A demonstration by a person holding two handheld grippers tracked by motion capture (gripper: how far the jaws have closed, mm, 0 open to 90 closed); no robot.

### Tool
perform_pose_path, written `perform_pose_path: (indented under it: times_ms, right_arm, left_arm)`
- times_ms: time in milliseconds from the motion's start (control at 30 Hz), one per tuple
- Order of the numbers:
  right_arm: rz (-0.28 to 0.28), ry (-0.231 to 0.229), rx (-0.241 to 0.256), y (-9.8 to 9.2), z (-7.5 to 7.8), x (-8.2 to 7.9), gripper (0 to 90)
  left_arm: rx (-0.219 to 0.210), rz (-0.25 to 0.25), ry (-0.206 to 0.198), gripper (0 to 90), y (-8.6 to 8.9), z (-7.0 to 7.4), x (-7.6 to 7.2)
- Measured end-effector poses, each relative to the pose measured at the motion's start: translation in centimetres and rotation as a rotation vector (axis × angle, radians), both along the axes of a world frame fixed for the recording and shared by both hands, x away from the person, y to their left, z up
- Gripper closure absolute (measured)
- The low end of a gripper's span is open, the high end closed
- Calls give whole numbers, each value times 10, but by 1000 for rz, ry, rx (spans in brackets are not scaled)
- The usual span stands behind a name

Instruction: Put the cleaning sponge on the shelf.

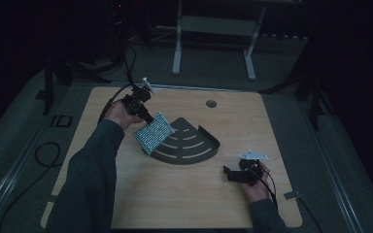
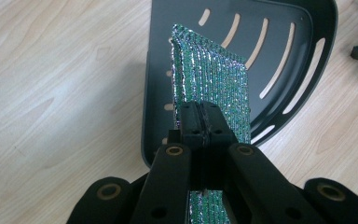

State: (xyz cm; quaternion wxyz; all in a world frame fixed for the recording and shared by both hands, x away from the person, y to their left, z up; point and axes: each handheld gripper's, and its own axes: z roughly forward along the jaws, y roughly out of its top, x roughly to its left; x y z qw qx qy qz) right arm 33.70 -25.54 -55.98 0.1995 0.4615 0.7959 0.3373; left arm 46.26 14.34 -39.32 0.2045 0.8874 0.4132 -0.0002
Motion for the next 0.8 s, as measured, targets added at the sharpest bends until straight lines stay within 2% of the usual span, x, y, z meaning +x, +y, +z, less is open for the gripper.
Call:
perform_pose_path:
  times_ms: [467,800]
  right_arm:
    - [0,0,0,0,0,0,137]
    - [0,1,0,0,0,0,137]
  left_arm:
    - [-27,7,9,900,-3,-10,15]
    - [-1,10,7,900,-12,-20,21]
